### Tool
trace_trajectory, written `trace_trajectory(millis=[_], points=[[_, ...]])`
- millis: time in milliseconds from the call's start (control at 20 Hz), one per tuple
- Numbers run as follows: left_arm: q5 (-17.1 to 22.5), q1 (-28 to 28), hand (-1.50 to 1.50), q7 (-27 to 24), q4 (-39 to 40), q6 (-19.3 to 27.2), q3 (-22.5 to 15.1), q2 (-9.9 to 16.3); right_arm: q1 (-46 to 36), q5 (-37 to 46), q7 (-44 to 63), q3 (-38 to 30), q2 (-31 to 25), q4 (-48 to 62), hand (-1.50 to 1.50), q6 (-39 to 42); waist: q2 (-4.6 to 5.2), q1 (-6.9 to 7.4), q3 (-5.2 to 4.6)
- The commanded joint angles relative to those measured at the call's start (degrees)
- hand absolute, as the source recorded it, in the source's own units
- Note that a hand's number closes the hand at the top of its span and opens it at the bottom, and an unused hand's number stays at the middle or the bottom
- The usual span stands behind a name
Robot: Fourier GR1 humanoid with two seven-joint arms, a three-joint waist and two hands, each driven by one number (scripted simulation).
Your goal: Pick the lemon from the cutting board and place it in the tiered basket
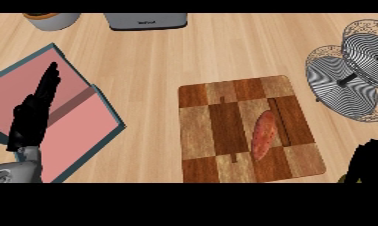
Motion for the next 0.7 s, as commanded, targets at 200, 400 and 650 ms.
trace_trajectory(millis=[200,400,650], points=[[-0.8,-0.2,0.00,-1.6,0.4,-0.7,-1.3,-1.2,-2.6,-21.9,0.4,-28.7,-9.8,-1.8,1.50,10.5,0.31,1.94,-0.06],[-1.7,-3.6,0.00,-0.8,2.6,-0.5,-1.5,-1.6,-9.5,-33.1,2.3,-33.8,-12.7,7.8,1.50,14.3,0.52,2.64,-0.07],[-3.1,0.8,0.00,-0.3,-2.2,-0.1,-3.5,-4.1,-14.9,-20.6,-4.5,-29.8,-13.0,14.5,1.50,16.0,0.63,3.71,-0.02]])
